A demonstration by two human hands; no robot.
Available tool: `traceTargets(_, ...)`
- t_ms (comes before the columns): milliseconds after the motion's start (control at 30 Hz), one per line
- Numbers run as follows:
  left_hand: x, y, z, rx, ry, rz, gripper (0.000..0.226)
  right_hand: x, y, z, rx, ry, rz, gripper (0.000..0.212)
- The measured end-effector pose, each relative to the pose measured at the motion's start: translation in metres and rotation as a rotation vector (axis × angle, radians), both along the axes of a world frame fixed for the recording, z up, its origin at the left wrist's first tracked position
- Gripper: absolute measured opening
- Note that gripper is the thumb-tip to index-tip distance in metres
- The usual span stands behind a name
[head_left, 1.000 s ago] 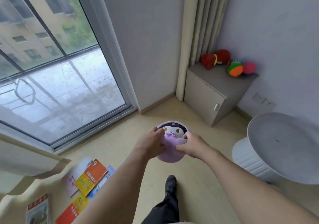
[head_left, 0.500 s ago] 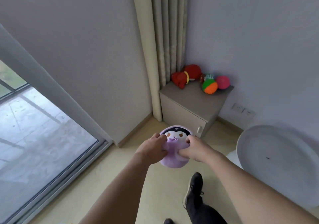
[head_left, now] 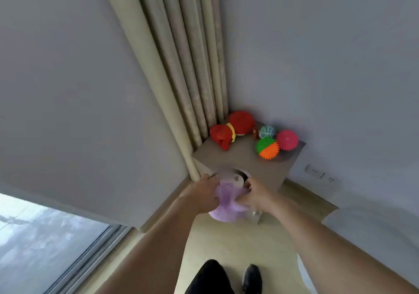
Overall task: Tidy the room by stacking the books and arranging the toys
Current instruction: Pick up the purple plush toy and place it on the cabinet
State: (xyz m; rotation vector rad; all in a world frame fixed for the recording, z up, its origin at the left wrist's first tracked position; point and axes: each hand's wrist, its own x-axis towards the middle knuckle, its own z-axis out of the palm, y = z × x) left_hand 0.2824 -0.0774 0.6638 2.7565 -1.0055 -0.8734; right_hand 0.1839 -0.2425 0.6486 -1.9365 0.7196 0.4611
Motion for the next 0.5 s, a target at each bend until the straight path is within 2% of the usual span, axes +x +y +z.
traceTargets(200,0.059,-0.064,-0.017,0.008,0.024,-0.086,0.049,0.055,-0.066,-0.016,-0.078,0.041,0.024,0.035)
traceTargets(367,0.117,-0.107,-0.050,0.024,0.058,-0.123,0.052,0.107,-0.107,-0.039,-0.173,0.072,0.040,0.025)
traceTargets(500,0.163,-0.145,-0.090,0.044,0.089,-0.151,0.047,0.155,-0.140,-0.069,-0.206,0.127,0.066,0.039)
